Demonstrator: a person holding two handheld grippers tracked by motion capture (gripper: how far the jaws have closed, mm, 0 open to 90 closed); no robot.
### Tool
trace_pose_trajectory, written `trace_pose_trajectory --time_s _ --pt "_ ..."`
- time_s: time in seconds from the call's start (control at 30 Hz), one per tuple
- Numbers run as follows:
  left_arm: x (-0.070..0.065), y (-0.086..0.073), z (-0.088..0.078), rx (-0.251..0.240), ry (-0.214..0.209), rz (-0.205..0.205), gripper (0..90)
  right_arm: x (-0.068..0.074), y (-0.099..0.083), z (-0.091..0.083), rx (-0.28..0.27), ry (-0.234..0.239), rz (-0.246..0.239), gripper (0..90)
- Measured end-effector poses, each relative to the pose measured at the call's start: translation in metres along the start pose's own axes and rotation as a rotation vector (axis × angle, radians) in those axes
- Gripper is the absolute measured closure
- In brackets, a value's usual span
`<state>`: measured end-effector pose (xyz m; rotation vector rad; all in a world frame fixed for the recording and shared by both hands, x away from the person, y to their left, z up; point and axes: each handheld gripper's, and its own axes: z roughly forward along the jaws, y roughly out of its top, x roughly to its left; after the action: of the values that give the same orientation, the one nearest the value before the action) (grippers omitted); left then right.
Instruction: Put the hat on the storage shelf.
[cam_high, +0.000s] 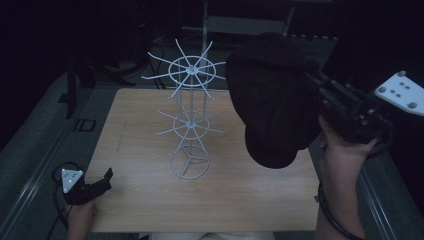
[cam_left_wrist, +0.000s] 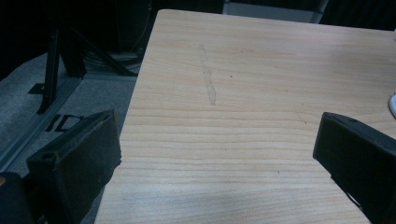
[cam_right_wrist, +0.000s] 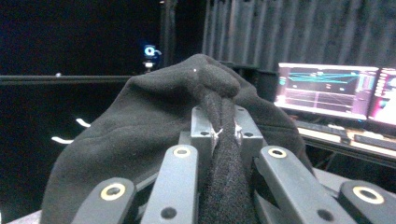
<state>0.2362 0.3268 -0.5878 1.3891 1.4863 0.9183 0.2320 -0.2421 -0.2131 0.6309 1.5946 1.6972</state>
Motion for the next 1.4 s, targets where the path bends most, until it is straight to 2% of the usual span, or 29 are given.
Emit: trace_pose_trajectory --time_s 0.1,0.13,0.17,0.27,0.3,0.47,0.53,0.63,0.77,0.8,0.93,1.17,1.4 --pt "0.0 0.0 0.0 0.0 0.0 0.0 1.4 0.012 0.0 0.009 0.014 0.035 -0.016 82.3" --pt "0.0 0.0 0.0 0.0 0.0 0.0 1.5 0.012 0.0 0.009 0.014 0.035 -0.016 82.3" --pt "0.0 0.0 0.0 0.0 -0.001 -0.001 1.4 0.02 0.0 0.015 0.016 0.063 -0.028 82.3" --pt "0.0 0.0 0.0 0.001 -0.001 -0.001 1.5 0.028 0.0 0.021 0.021 0.086 -0.035 82.3" --pt "0.0 0.0 0.0 0.0 -0.002 0.0 1.5 0.036 0.001 0.026 0.021 0.107 -0.046 82.3" --pt "0.0 0.0 0.0 0.004 -0.002 -0.003 1.5 0.053 0.003 0.037 0.03 0.141 -0.087 82.3" --pt "0.001 0.0 0.0 0.002 -0.003 -0.004 1.4 0.057 0.0 0.041 0.051 0.153 -0.1 82.2" --pt "0.001 0.0 0.0 0.002 -0.003 -0.004 1.4 0.061 -0.009 0.049 0.096 0.175 -0.106 82.2" --pt "0.001 0.0 0.0 0.001 -0.001 -0.007 1.5 0.063 -0.02 0.053 0.126 0.194 -0.11 82.1" --pt "0.001 0.0 0.0 0.003 -0.001 -0.006 1.5 0.065 -0.028 0.056 0.143 0.202 -0.104 82.1" --pt "0.001 0.0 0.0 0.005 0.001 -0.007 1.4 0.063 -0.042 0.059 0.168 0.235 -0.082 81.9" --pt "0.001 0.0 0.0 0.004 0.0 -0.008 1.5 0.061 -0.063 0.062 0.184 0.257 -0.044 81.6" --pt "0.001 0.0 0.0 0.003 -0.001 -0.01 1.4 0.062 -0.083 0.064 0.209 0.278 -0.031 79.0"
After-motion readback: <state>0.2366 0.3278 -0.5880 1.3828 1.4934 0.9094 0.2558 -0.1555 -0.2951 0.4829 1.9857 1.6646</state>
